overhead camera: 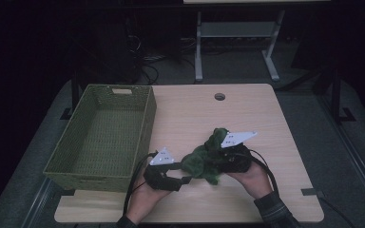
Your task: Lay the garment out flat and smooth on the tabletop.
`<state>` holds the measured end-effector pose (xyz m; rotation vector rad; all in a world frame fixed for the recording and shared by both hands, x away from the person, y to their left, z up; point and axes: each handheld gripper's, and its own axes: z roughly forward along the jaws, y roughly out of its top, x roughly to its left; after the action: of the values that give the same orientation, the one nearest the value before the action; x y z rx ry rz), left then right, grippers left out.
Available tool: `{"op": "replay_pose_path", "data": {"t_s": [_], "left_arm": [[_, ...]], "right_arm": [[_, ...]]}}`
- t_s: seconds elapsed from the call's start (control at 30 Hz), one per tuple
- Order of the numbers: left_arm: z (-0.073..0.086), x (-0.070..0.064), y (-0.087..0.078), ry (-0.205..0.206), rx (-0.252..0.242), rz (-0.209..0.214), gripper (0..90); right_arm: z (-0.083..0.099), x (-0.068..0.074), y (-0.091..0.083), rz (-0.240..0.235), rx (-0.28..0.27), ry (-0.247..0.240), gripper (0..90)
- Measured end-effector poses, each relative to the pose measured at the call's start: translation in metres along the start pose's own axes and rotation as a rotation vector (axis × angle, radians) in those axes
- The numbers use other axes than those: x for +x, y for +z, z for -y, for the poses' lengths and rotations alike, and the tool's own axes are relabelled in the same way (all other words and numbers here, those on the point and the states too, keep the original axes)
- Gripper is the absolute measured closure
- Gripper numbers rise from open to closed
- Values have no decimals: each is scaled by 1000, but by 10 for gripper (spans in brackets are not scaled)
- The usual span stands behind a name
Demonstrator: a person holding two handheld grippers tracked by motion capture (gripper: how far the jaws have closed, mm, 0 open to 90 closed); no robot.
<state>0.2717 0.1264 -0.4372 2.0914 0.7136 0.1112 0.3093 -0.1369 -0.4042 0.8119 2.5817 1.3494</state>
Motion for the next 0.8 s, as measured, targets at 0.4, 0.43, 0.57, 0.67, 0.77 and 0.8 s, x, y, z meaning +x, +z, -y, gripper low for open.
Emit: {"op": "replay_pose_path", "data": {"t_s": [0.4,0.43,0.57,0.67,0.77,0.8], "left_arm": [[15,2,8,-11,27,-10,351],[15,2,8,-12,26,-12,352],[15,3,8,-16,22,-14,351],[15,4,7,-18,21,-17,351],[15,4,8,-18,20,-16,351],[15,4,8,-25,21,-15,352]], "right_arm": [[-2,-4,37,-15,82,3,726],[-1,-4,37,-16,85,2,769],[2,-6,32,-21,77,2,876],[2,-7,21,-23,57,9,882],[6,-8,8,-14,33,12,883],[7,-8,4,-10,27,10,883]]}}
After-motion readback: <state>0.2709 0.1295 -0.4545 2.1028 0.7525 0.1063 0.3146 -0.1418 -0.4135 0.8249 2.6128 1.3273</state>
